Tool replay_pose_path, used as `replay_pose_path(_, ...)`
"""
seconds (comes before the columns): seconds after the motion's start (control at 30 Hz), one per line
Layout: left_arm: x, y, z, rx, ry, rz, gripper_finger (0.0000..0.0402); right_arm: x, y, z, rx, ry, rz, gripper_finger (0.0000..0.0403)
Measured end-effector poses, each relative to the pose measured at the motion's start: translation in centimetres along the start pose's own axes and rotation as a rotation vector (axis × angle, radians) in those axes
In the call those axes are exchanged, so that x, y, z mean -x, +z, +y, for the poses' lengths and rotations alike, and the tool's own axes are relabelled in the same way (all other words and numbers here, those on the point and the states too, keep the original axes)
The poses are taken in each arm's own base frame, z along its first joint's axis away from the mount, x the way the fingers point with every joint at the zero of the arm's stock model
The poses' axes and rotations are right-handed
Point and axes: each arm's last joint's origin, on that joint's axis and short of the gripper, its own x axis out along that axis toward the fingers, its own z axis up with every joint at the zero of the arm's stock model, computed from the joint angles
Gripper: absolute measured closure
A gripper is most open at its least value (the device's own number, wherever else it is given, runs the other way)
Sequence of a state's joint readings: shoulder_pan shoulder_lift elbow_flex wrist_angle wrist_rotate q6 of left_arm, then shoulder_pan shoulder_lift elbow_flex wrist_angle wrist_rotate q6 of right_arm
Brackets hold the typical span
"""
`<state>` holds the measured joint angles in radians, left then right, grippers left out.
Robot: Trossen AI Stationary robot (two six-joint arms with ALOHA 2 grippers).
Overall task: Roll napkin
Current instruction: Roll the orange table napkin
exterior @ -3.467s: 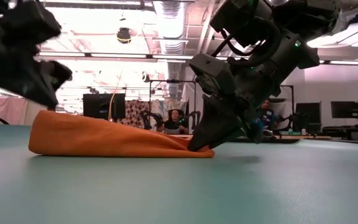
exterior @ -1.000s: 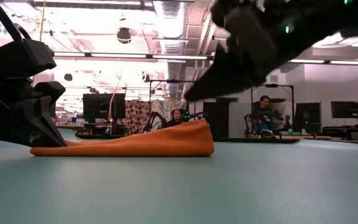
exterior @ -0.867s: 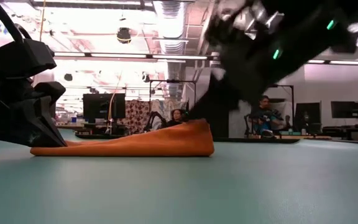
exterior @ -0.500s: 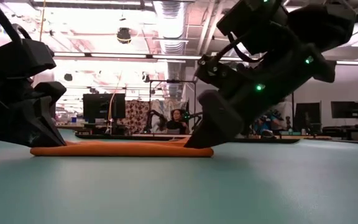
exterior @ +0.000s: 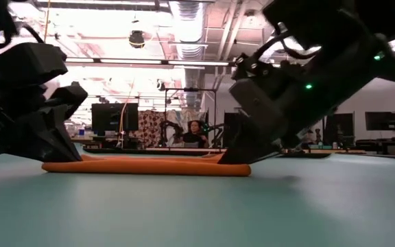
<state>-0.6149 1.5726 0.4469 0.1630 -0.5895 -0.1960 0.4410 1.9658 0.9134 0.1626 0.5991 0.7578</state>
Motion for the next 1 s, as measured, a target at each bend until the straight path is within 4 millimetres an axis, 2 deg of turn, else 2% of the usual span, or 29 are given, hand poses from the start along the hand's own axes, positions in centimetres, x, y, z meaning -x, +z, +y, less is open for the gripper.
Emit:
replay_pose_path(0.37,-0.2,1.2,0.8,-0.035,-0.023,-0.070,0.0402,1.0,-1.1,1.0,-0.069,0.010,-0.016,0.0378)
replay_pose_path(0.5,1.0,2.4,0.9,0.028,-0.038,-0.141,0.0401,1.0,-1.1,1.0,-0.071,0.010,-0.016,0.0378)
replay_pose_path(0.63,2.0,3.5,1.3,0.163,-0.031,-0.317,0.0401,0.9,-1.0,0.9,-0.074,0.005,-0.017,0.0378)
replay_pose_path(0.77,1.7,2.2,1.7,0.205,-0.084,-0.396,0.0402,0.9,-1.0,0.9,-0.066,0.005,-0.014,0.0378)
replay_pose_path(0.9,1.2,0.2,2.7,0.264,-0.042,-0.368,0.0402,0.8,-1.0,0.9,-0.057,0.006,-0.015,0.0378)
replay_pose_path(1.0,1.1,-0.1,3.2,0.296,-0.043,-0.390,0.0402,0.8,-1.0,0.9,-0.055,0.006,-0.015,0.0378)
